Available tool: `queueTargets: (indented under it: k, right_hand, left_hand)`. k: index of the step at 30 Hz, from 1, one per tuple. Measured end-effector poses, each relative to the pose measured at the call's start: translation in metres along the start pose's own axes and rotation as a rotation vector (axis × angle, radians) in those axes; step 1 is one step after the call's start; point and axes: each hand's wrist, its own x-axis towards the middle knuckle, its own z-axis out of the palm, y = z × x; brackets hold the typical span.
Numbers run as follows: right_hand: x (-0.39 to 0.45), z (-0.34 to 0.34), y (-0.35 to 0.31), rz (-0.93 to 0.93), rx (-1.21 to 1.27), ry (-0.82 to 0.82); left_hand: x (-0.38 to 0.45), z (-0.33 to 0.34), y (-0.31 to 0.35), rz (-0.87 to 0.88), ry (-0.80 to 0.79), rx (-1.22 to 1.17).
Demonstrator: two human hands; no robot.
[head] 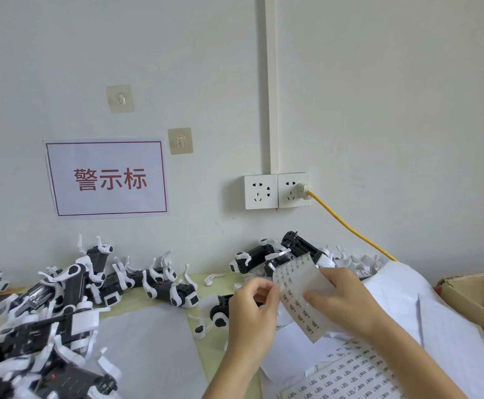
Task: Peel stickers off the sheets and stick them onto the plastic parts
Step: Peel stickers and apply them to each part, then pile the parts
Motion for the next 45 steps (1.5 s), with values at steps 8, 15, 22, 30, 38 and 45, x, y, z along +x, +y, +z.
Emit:
queueTargets:
  k: [8, 15, 22, 30, 38, 45]
  right_hand:
    - [0.000, -0.016, 0.013, 0.232, -0.058, -0.145]
    - [0.003, -0.024, 0.015, 0.057, -0.215, 0.253]
    - [-0.011, 0.031, -0.027, -0.314, 0.020, -0.107]
    - [-0.009, 0.051, -0.022, -0.349, -0.013, -0.151]
    - [-0.010, 0.053, -0.023, -0.356, -0.014, -0.174]
    - [-0.004, 0.049, -0.018, -0.270, 0.110, 0.067]
  left_hand:
    - [0.004, -0.003, -0.002, -0.144, 0.137, -0.175]
    - [0.006, -0.003, -0.005, -0.204, 0.223, -0.226]
    - [0.009, -0.004, -0.005, -0.236, 0.272, -0.298]
    - [0.009, -0.006, -0.004, -0.275, 0.306, -0.317]
    - [0.009, -0.007, 0.002, -0.405, 0.285, -0.483]
    - [0.014, -0.016, 0.010, -0.265, 0.264, -0.472]
